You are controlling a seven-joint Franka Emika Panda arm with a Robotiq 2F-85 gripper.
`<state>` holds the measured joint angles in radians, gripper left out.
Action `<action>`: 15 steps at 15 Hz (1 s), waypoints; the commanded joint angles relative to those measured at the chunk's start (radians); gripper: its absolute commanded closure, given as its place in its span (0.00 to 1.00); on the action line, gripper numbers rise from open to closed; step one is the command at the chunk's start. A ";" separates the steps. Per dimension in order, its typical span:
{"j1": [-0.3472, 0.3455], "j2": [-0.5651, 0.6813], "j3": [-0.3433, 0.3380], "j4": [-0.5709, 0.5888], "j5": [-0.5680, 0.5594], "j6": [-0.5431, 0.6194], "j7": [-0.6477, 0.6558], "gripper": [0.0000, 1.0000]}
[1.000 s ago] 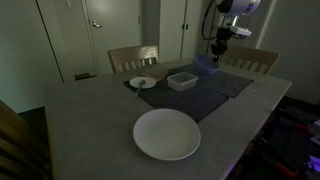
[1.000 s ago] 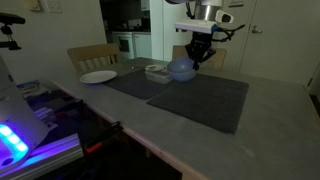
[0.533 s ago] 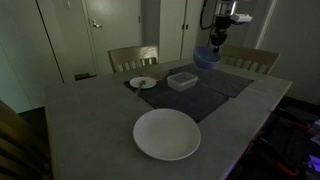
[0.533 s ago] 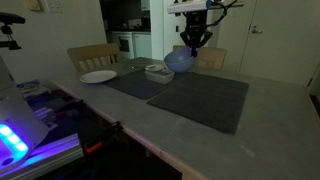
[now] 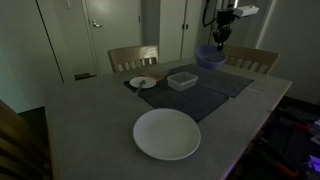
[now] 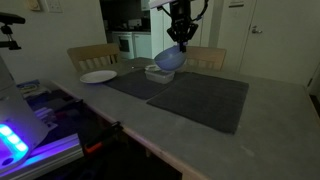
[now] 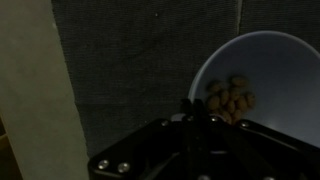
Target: Pour the contents in the blue bowl into the clear bowl
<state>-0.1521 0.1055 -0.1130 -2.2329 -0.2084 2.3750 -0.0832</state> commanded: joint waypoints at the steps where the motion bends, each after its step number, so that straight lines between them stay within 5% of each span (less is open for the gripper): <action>1: 0.045 -0.089 0.001 -0.094 -0.100 -0.014 0.116 0.99; 8: 0.119 -0.148 0.070 -0.152 -0.239 -0.053 0.326 0.99; 15: 0.160 -0.081 0.123 -0.092 -0.345 -0.043 0.471 0.99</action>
<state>0.0031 -0.0137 -0.0009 -2.3671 -0.5132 2.3411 0.3510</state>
